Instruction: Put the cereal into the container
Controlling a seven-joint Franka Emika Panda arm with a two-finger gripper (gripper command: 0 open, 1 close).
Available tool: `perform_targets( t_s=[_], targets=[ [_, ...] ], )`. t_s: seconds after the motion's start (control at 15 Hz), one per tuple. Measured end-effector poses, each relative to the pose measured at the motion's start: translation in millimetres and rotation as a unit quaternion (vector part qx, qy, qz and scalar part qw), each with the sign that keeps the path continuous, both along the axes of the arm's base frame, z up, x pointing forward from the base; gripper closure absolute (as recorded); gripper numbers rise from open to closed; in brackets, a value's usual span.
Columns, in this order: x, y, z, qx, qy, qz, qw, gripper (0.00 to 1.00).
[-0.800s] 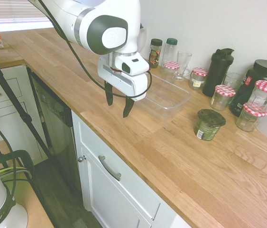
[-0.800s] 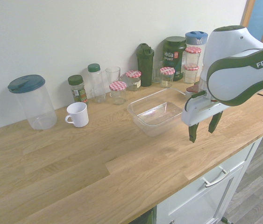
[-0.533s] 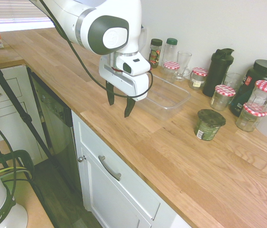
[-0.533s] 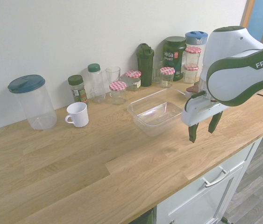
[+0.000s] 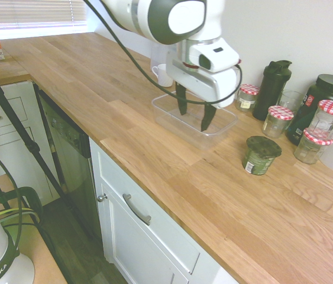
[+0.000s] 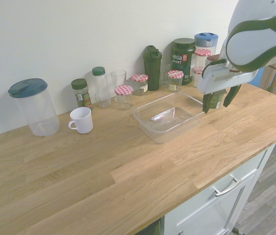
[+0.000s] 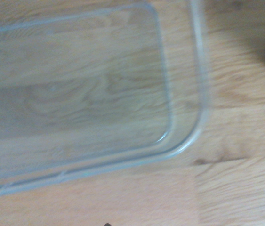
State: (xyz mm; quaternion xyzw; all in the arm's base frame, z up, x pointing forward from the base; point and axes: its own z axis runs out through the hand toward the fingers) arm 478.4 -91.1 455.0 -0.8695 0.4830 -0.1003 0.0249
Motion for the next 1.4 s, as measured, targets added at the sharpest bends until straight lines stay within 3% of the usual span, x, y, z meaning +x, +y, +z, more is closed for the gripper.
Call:
perform_targets(
  t_s=[0.33, 0.67, 1.0, 1.4],
  targets=[
    [43.4, -63.7, -20.4, -0.003, -0.012, -0.045, 0.999, 0.0],
    [62.9, -110.7, -57.9, -0.007, -0.006, -0.082, 0.997, 0.0],
    [79.7, -121.6, -92.8, -0.007, -0.002, -0.093, 0.996, 0.0],
    [101.2, -130.1, -105.8, -0.001, -0.038, -0.111, 0.993, 0.0]
  ],
)
